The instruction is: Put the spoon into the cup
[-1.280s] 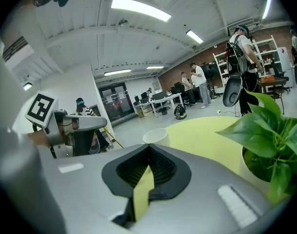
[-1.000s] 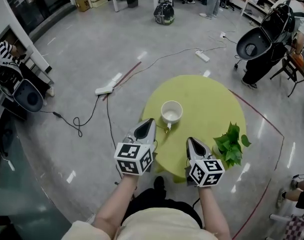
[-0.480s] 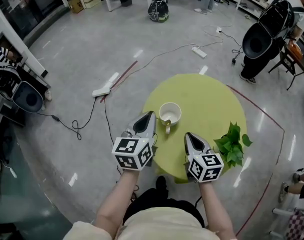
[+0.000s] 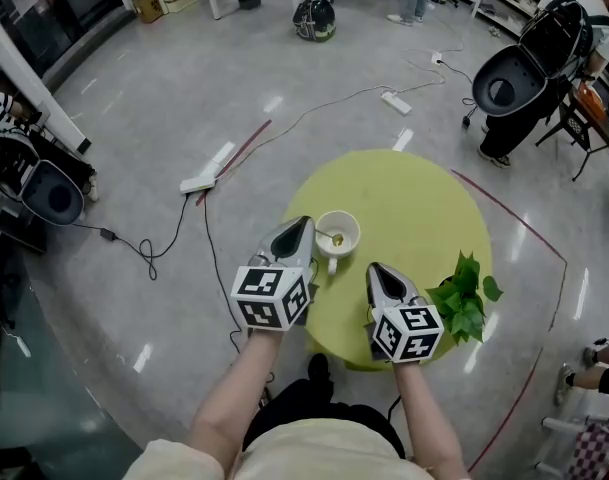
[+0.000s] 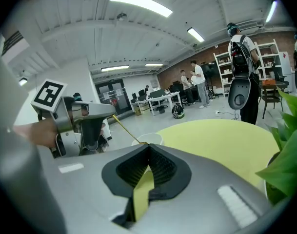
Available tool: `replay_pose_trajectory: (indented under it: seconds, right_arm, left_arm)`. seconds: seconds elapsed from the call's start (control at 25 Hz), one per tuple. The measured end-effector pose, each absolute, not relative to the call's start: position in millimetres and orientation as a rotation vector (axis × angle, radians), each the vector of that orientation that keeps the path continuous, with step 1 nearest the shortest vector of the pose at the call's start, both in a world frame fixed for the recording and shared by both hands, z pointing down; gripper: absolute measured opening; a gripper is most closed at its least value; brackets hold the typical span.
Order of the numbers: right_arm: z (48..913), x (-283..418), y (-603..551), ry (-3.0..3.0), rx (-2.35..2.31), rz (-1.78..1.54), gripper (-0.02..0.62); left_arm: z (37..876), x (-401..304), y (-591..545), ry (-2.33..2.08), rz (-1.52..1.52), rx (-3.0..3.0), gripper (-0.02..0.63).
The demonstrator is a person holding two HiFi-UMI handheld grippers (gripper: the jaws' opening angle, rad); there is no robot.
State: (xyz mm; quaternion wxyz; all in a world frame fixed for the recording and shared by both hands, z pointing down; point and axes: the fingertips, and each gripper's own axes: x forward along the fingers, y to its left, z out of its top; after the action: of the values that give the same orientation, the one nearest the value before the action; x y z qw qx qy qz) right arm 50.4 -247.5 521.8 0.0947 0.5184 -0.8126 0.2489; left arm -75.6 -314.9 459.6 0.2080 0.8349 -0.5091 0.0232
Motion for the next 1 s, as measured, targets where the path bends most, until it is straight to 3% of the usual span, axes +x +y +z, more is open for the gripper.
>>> replay_pose_trajectory:
  seconds: [1.0]
  right_arm:
    - [538, 47, -268, -2.342, 1.557, 0.742, 0.0]
  left_arm:
    - [532, -66, -336, -1.385, 0.087, 2.179, 0.005]
